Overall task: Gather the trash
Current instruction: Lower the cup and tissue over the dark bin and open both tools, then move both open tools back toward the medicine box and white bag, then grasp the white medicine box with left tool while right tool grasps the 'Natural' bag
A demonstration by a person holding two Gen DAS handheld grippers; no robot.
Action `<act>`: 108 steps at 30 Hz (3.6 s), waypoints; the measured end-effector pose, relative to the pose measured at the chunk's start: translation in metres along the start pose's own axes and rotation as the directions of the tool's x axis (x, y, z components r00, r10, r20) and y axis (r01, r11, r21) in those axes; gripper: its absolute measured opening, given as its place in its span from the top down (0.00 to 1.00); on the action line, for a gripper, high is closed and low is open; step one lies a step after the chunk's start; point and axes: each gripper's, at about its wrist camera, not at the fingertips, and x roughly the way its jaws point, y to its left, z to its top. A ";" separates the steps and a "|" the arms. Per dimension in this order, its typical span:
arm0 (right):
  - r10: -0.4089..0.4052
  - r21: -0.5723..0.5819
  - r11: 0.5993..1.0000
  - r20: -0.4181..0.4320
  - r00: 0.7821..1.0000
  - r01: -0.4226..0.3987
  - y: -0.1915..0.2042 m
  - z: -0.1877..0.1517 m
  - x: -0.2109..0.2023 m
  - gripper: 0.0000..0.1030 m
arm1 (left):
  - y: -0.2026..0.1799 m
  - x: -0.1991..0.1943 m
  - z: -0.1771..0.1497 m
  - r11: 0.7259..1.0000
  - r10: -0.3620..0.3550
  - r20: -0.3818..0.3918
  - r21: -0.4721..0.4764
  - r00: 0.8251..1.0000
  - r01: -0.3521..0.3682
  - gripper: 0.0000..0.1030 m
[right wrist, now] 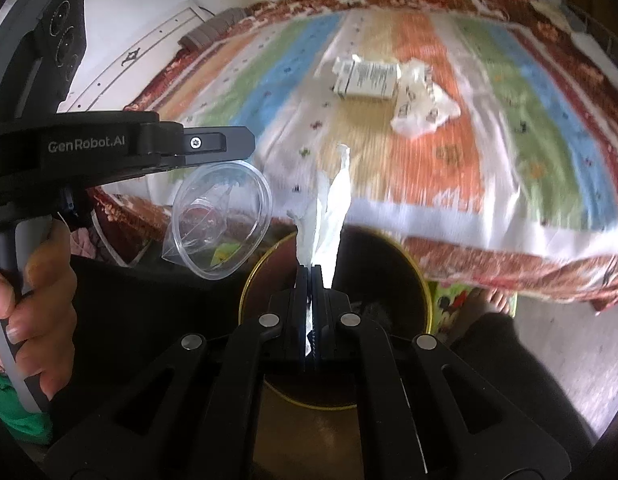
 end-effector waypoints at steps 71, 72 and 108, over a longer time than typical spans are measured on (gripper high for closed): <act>-0.204 -0.021 0.977 0.159 0.966 0.210 -0.090 0.143 0.020 0.09 | 0.022 0.112 0.115 0.689 0.392 0.180 0.593 0.902 -0.418 0.06; -0.187 -0.011 0.982 0.153 0.970 0.191 -0.092 0.144 0.022 0.09 | 0.022 0.113 0.117 0.691 0.382 0.181 0.595 0.906 -0.410 0.06; -0.136 -0.050 0.989 0.099 0.986 0.142 -0.132 0.178 0.113 0.33 | 0.008 0.200 0.170 0.508 0.203 0.016 0.853 0.979 -0.119 0.06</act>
